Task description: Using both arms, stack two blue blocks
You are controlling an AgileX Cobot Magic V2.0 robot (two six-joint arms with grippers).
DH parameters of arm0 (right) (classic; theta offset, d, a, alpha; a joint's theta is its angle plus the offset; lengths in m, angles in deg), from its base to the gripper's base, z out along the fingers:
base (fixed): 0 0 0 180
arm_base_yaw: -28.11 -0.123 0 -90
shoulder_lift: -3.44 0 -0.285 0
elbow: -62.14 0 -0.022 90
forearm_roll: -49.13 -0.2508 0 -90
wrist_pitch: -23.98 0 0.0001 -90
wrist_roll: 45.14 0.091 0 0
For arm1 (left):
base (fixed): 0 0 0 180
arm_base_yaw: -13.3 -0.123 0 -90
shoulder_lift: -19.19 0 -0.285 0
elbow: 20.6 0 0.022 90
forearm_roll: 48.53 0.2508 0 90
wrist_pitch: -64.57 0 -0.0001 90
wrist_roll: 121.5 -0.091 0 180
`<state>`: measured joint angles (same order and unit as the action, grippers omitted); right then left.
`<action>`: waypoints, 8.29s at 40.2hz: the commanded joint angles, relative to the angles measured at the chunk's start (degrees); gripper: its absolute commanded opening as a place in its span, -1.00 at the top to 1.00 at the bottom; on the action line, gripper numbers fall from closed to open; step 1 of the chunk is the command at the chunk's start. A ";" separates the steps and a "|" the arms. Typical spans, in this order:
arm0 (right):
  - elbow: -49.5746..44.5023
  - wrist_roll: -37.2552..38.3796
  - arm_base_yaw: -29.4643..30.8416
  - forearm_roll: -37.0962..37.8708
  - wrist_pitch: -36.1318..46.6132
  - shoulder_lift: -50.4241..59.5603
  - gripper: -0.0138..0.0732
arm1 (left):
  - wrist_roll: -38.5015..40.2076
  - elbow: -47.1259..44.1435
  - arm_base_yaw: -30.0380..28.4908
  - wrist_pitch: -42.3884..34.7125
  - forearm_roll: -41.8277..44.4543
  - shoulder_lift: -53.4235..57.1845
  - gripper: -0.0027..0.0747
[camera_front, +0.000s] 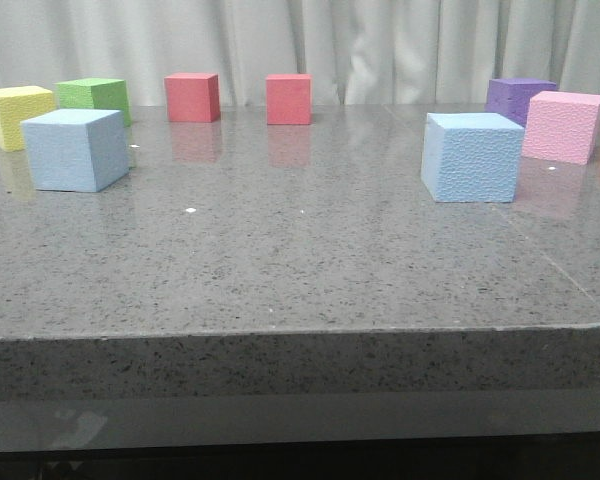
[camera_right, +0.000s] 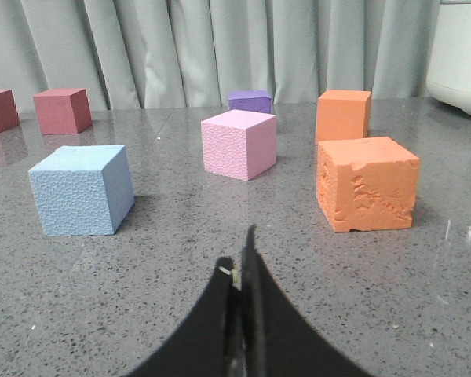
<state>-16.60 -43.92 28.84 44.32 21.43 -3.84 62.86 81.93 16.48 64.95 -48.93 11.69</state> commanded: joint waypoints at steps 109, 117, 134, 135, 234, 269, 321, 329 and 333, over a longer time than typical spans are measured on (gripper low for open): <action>41.14 -0.92 0.45 0.89 -18.13 -27.34 -0.40 | 0.55 42.60 -0.02 25.50 2.81 -27.70 -0.54; 41.14 -1.23 0.45 0.87 -17.59 -27.46 -0.41 | 0.55 42.60 -0.02 25.50 2.81 -27.70 -0.54; 44.97 -1.23 0.45 1.21 -24.26 -32.13 -0.72 | 0.55 42.60 -0.02 25.50 2.81 -27.70 -0.54; 46.28 -1.23 0.45 1.06 -26.03 -33.35 -0.78 | 0.55 42.60 -0.02 25.50 2.81 -27.70 -0.54; 105.40 36.99 -39.36 16.20 -57.88 -109.44 -0.31 | 0.55 42.60 -0.02 25.50 2.81 -27.70 -0.53; 108.58 36.88 -39.42 15.67 -58.97 -110.70 -0.71 | 0.55 42.60 -0.02 25.50 2.81 -27.70 -0.53; 54.61 -4.51 -31.55 -1.05 -34.89 -48.67 -0.70 | 0.55 42.60 -0.02 24.50 2.81 -27.70 -0.53; 49.65 -4.51 -31.55 -1.05 -29.83 -42.26 -0.70 | 0.55 42.60 -0.02 23.89 2.81 -27.70 -0.53; 49.13 -4.51 -31.55 -1.05 -29.40 -40.97 -0.70 | 0.55 42.60 -0.02 23.74 2.73 -27.70 -0.53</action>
<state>31.40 -47.73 -3.07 43.69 -13.37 -45.88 62.86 122.92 16.48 93.75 -45.81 -15.40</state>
